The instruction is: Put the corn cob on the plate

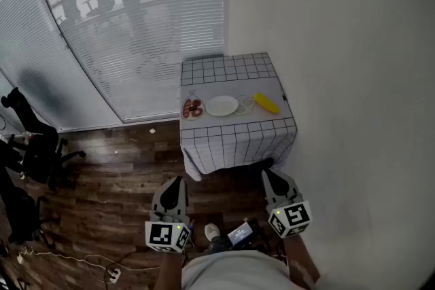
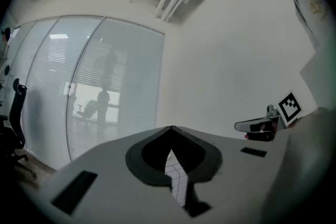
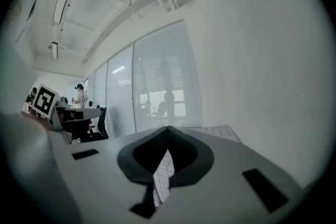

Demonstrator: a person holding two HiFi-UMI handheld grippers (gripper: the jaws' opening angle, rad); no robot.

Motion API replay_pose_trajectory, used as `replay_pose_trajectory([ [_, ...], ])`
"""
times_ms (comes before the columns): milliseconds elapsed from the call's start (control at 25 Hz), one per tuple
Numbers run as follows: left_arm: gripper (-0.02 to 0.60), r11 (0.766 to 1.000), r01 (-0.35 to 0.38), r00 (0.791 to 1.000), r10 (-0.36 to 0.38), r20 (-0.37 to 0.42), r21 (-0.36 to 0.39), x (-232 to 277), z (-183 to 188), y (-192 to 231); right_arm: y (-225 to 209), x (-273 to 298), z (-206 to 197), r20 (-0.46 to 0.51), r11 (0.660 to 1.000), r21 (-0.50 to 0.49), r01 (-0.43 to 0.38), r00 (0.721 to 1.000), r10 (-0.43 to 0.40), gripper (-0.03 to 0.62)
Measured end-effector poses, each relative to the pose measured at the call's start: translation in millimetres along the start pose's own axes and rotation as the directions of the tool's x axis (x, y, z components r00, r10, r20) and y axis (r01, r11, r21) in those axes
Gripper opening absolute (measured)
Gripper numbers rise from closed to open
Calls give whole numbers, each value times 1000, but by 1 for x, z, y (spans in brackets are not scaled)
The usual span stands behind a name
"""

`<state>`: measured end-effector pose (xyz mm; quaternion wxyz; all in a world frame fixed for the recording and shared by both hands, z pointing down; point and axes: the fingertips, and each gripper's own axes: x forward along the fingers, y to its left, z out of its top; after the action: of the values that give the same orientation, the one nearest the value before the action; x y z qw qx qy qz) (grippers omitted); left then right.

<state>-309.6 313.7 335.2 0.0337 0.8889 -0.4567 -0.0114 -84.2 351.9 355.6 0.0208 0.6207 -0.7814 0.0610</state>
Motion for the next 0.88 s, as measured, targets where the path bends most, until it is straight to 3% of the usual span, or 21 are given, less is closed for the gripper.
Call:
replay_pose_trajectory([
  [440,8,999,5,1000,-5,4,37,-20,0,-53,-16,-49,-3,24,1000,7,-17,1000,17,6],
  [880,8,998,-31,999,31,9,59,-24,-2,-74,-35,-69,-5,48,1000,12,-25,999,24,6],
])
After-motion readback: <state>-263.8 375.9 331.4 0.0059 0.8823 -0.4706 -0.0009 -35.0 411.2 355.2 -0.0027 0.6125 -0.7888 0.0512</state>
